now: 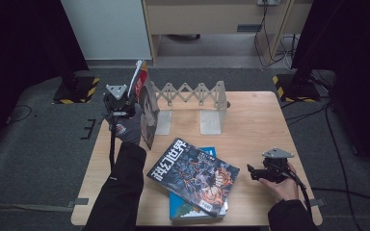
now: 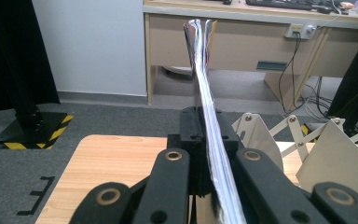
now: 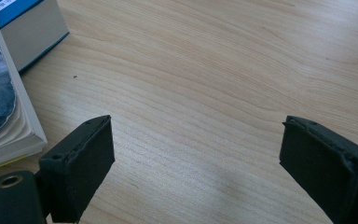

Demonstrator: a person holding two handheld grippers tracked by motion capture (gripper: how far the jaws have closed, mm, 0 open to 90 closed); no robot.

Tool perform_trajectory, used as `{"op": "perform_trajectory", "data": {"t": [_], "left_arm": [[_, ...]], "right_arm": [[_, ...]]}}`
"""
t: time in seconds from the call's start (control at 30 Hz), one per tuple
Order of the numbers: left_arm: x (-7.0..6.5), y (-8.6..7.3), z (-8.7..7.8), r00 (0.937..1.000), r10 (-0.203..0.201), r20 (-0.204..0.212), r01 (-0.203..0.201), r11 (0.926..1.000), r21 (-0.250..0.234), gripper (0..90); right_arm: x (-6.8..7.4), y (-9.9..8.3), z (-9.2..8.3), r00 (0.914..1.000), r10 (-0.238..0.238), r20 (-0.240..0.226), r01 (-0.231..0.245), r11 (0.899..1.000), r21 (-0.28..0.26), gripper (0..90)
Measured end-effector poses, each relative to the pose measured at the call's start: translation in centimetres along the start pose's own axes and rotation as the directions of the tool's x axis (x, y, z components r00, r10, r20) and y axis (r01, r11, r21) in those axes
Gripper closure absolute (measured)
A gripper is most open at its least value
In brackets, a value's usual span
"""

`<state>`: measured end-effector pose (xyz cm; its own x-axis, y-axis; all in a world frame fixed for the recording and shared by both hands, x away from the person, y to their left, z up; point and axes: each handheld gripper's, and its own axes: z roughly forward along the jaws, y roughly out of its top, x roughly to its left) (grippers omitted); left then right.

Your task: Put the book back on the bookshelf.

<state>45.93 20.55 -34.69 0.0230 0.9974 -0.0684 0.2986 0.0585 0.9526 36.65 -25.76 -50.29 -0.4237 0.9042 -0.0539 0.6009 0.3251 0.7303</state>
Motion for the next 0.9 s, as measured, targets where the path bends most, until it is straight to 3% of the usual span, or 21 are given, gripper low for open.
{"op": "perform_trajectory", "data": {"t": [0.2, 0.27, 0.63, 0.9], "left_arm": [[-0.3, -0.2, 0.0, 0.9997, 0.018, 0.018, -0.017, 0.9998, -0.007, 83.6], [-0.2, -0.3, 0.1, 0.9993, 0.013, 0.036, -0.013, 0.9999, -0.002, 82.3], [0.8, -0.7, 0.0, 0.9988, 0.001, 0.049, -0.002, 1.0, 0.006, 71.3], [1.2, -0.9, -0.3, 0.9979, 0.014, 0.063, -0.014, 0.9999, -0.001, 64.8]], "right_arm": [[0.0, 0.0, 0.0, 1.0, 0.001, 0.003, -0.001, 1.0, -0.006, 10.2], [0.0, 0.0, -0.1, 1.0, 0.003, 0.001, -0.003, 1.0, -0.005, 10.2], [0.0, 0.0, -0.1, 1.0, -0.003, 0.0, 0.003, 1.0, -0.005, 10.2], [0.0, 0.0, -0.1, 1.0, 0.001, -0.001, -0.001, 1.0, -0.005, 10.2]]}}
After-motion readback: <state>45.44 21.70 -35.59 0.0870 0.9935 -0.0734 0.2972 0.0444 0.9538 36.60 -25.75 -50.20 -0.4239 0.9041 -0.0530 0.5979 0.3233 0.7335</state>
